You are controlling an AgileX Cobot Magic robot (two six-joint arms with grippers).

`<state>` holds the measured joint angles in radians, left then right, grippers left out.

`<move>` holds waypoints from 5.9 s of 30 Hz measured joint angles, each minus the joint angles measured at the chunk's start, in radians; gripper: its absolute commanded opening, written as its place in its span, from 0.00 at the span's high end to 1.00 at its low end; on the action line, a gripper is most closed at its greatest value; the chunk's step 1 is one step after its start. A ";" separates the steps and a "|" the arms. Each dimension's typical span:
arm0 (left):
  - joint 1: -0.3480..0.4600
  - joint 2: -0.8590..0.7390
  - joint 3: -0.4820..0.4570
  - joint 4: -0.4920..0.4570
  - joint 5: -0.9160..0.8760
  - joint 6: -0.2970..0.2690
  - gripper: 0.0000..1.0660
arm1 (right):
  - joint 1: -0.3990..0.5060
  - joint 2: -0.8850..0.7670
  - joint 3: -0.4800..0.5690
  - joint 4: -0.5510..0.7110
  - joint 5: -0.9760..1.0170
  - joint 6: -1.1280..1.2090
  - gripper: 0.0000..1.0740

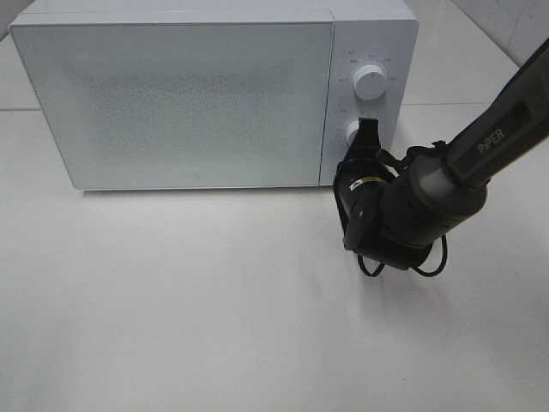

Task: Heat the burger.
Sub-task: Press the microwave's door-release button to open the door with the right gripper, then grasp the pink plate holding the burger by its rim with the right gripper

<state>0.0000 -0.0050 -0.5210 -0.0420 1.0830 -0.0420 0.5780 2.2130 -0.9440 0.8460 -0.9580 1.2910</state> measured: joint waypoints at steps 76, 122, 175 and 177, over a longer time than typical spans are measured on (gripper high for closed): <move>0.000 0.000 0.000 0.000 0.000 0.000 0.06 | -0.011 -0.311 0.305 -0.242 0.250 -0.155 0.98; 0.000 0.000 0.000 0.000 0.000 0.000 0.06 | -0.011 -0.539 -0.146 -0.614 1.579 -2.027 0.91; 0.000 0.000 0.000 0.000 0.000 0.000 0.06 | 0.078 -0.509 -0.191 -1.177 1.374 -2.307 0.12; 0.000 0.000 0.000 0.000 0.000 0.000 0.06 | 0.099 -0.470 -0.224 -1.182 1.374 -2.282 0.13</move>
<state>0.0000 -0.0050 -0.5210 -0.0420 1.0830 -0.0420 0.6770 1.7430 -1.1680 -0.3360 0.4160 -0.9910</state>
